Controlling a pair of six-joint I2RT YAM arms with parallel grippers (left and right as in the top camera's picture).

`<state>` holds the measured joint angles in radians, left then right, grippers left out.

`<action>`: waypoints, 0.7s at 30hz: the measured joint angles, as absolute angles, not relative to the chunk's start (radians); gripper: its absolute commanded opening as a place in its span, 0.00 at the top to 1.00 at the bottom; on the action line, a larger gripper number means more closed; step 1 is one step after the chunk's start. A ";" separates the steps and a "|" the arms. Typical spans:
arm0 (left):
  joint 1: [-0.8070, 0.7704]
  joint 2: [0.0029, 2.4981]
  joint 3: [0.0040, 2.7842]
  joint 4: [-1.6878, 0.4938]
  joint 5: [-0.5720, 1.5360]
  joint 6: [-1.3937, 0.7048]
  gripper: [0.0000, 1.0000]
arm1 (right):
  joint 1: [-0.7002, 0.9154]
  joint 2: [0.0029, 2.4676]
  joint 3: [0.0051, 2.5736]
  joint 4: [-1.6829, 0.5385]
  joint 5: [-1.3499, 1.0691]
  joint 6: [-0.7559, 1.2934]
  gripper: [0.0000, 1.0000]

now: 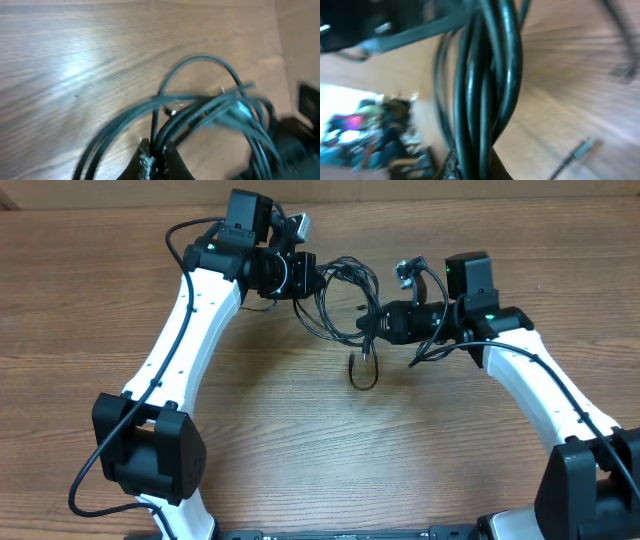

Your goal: Untangle cables

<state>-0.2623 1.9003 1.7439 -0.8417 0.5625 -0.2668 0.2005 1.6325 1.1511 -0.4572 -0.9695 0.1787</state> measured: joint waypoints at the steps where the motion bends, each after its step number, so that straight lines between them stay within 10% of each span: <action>1: -0.265 1.900 1.744 -0.830 0.535 -0.284 0.96 | 0.202 1.632 1.151 -0.465 -1.000 0.179 0.96; 21: -0.279 1.891 1.741 -0.892 0.456 -0.311 0.96 | 0.194 1.631 1.151 0.080 -1.264 0.566 0.96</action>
